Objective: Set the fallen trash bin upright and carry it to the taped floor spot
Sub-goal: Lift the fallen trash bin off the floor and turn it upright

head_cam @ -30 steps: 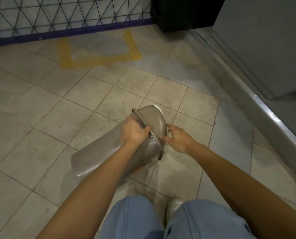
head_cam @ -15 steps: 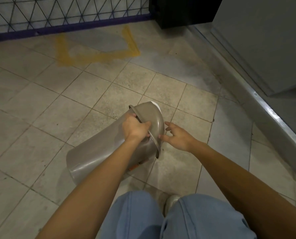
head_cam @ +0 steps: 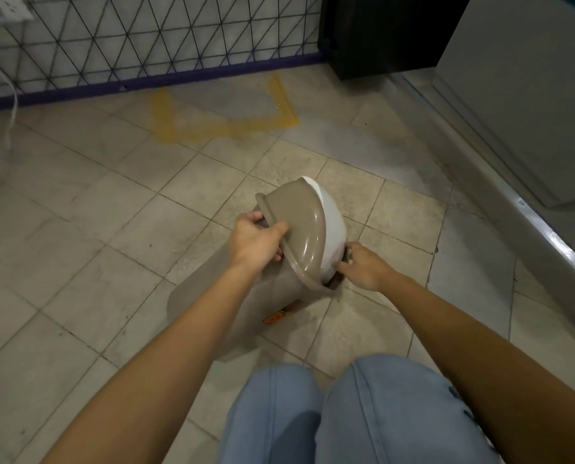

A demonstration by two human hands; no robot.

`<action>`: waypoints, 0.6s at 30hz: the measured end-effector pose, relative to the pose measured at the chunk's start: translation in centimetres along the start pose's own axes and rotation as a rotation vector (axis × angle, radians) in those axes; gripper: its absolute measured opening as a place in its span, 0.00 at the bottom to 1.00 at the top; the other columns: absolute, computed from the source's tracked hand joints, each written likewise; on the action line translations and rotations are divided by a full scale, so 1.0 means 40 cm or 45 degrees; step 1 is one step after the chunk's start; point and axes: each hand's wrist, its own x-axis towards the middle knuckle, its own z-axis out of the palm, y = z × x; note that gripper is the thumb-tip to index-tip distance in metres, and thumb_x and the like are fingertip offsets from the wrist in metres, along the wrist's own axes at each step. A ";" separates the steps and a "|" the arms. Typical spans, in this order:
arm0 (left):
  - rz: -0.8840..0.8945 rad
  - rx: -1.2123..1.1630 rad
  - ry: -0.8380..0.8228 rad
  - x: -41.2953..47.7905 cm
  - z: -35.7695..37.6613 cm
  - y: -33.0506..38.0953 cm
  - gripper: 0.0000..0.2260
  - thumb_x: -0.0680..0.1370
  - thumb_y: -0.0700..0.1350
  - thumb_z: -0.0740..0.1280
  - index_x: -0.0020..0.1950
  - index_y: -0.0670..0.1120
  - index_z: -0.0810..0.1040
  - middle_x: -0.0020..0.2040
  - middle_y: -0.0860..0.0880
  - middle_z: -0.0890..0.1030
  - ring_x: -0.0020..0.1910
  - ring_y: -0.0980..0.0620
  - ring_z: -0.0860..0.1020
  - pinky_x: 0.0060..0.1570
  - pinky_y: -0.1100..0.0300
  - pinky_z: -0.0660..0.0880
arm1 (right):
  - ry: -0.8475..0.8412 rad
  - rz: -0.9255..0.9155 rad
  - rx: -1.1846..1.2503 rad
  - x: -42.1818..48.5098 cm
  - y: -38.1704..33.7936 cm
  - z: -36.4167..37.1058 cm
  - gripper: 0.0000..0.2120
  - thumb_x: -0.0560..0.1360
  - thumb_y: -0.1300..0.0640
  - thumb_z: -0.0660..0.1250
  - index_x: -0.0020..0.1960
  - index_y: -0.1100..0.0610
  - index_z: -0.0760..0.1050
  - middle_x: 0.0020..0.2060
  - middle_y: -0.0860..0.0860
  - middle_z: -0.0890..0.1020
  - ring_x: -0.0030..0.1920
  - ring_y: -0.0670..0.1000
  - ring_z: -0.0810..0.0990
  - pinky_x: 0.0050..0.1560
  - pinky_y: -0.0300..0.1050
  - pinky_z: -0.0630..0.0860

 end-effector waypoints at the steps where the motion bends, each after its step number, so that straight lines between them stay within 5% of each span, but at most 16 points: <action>1: -0.005 -0.038 0.004 -0.001 -0.010 0.009 0.21 0.69 0.44 0.71 0.61 0.45 0.71 0.31 0.49 0.79 0.20 0.59 0.74 0.21 0.65 0.71 | 0.014 -0.013 0.048 -0.002 -0.008 0.004 0.31 0.74 0.53 0.65 0.72 0.57 0.55 0.65 0.57 0.72 0.62 0.57 0.72 0.56 0.45 0.68; 8: -0.058 -0.287 -0.033 0.005 -0.057 0.023 0.21 0.69 0.39 0.68 0.62 0.39 0.73 0.32 0.48 0.79 0.19 0.57 0.72 0.18 0.66 0.66 | 0.154 0.086 0.294 -0.001 -0.039 -0.003 0.41 0.74 0.59 0.64 0.74 0.57 0.37 0.64 0.63 0.70 0.59 0.61 0.75 0.59 0.54 0.73; 13: -0.065 -0.349 -0.021 0.013 -0.096 0.007 0.20 0.69 0.39 0.68 0.61 0.36 0.74 0.28 0.50 0.77 0.20 0.57 0.71 0.17 0.65 0.65 | -0.080 0.209 0.381 -0.007 -0.046 -0.013 0.22 0.74 0.59 0.63 0.65 0.60 0.61 0.52 0.59 0.76 0.46 0.56 0.79 0.49 0.55 0.80; 18: -0.050 -0.290 -0.036 0.010 -0.121 0.006 0.20 0.69 0.40 0.67 0.60 0.36 0.74 0.28 0.51 0.77 0.20 0.58 0.71 0.18 0.66 0.66 | -0.149 0.193 0.413 -0.015 -0.051 -0.008 0.19 0.70 0.56 0.67 0.57 0.65 0.72 0.49 0.61 0.79 0.44 0.54 0.79 0.52 0.54 0.79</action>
